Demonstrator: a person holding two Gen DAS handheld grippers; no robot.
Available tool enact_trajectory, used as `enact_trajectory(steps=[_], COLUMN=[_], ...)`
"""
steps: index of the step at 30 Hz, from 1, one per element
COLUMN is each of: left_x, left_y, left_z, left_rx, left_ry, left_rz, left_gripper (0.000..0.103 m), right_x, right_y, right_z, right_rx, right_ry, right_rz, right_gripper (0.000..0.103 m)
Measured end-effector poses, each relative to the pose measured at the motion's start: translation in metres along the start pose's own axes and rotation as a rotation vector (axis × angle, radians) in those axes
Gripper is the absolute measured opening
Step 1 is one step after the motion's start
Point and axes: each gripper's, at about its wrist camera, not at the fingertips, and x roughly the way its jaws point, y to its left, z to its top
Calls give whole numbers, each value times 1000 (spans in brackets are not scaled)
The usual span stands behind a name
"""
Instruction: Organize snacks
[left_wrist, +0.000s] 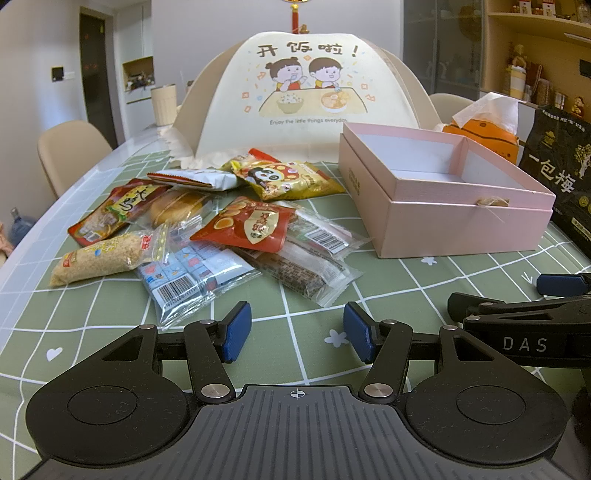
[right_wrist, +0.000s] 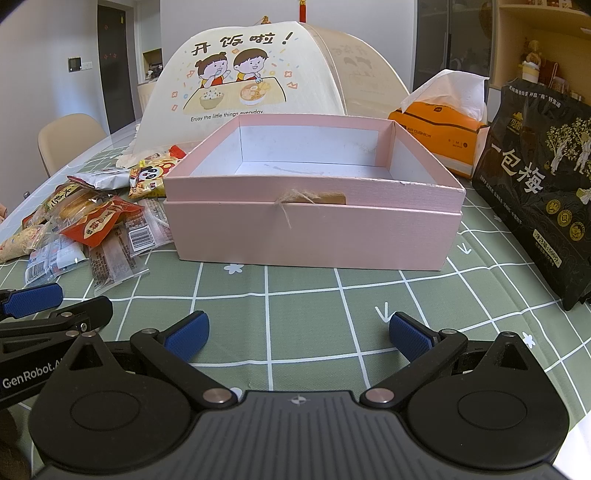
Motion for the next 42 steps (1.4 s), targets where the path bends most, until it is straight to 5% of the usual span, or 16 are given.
enact_trajectory(steps=[9, 15, 20, 23, 26, 28, 33, 36, 40, 42], left_x=[0, -20, -28, 3, 38, 46, 43, 42, 31, 23], left_y=[0, 21, 73, 126, 169, 175, 157, 156, 179, 179], left_z=[0, 9, 48, 75, 86, 86, 87, 94, 110, 105], left_rx=[-1, 103, 236, 155, 101, 192, 478, 540, 500, 612], left_ry=[0, 50, -31, 77, 228, 282, 356, 405, 391, 391], left_rz=[-4, -157, -88, -88, -181, -234, -320, -377, -405, -401], left_gripper=[62, 60, 61, 57, 60, 62, 60, 58, 58, 58], right_x=[-1, -8, -8, -5, 1, 1, 1, 4, 4, 5], right_y=[-4, -6, -5, -4, 0, 7, 36, 63, 93, 103], right_z=[3, 14, 14, 21, 30, 38, 63, 84, 107, 111], right_rx=[1, -36, -42, -64, -106, -152, -214, -264, -332, -341], right_ry=[1, 155, 165, 200, 254, 277, 257, 248, 209, 196], right_rz=[1, 41, 41, 61, 107, 159, 249, 265, 290, 322], right_gripper=[103, 103, 103, 103, 102, 93, 92, 92, 92, 92])
